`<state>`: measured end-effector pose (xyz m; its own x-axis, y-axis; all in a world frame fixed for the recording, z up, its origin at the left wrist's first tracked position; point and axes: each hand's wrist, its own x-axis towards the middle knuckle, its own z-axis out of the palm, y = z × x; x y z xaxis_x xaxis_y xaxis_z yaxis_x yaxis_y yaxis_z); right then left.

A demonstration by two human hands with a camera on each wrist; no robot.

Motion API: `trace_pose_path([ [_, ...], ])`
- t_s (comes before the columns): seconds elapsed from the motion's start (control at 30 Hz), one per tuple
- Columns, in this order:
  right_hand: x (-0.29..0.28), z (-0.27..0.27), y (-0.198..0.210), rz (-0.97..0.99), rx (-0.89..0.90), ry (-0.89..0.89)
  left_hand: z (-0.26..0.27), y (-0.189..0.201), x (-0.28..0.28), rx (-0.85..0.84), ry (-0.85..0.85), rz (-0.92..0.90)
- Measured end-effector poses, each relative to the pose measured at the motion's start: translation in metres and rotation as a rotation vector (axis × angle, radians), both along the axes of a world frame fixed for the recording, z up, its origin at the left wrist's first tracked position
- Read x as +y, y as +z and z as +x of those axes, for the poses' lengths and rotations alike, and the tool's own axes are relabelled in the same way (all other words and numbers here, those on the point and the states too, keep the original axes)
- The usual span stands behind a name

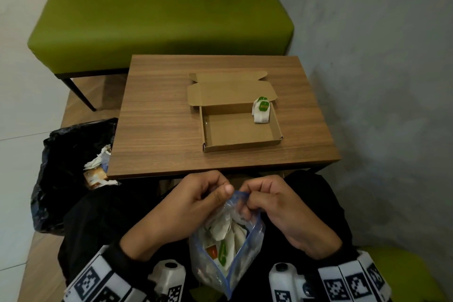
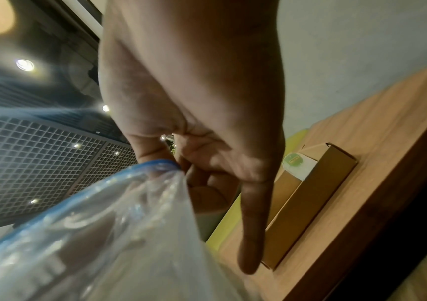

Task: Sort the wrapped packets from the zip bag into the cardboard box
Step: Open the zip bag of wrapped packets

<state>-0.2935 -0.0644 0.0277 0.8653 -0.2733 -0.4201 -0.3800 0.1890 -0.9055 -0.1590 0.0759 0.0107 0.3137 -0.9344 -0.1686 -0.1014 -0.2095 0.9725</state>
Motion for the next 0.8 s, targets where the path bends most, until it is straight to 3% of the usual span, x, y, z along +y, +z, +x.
trace_pose_path([
  [0.17, 0.001, 0.004, -0.005, -0.079, 0.021, -0.119, 0.001, 0.001, 0.001, 0.124, -0.026, 0.113],
  [0.37, -0.001, 0.012, 0.001, -0.564, 0.142, -0.172, -0.007, -0.011, -0.007, 0.25, 0.587, 0.027],
  [0.5, 0.005, 0.011, 0.013, -0.77, 0.34, -0.042, -0.002, -0.02, -0.009, 0.106, 0.852, -0.021],
  [0.57, 0.007, 0.013, 0.006, -0.701, 0.336, -0.02, -0.001, -0.021, -0.009, 0.061, 0.904, -0.04],
  [0.7, 0.01, 0.02, -0.011, -0.193, 0.18, -0.309, -0.001, -0.021, -0.009, 0.224, 0.899, -0.099],
  [0.8, 0.012, 0.02, -0.015, 0.114, 0.164, -0.398, -0.008, -0.024, -0.005, 0.196, 0.826, -0.098],
])
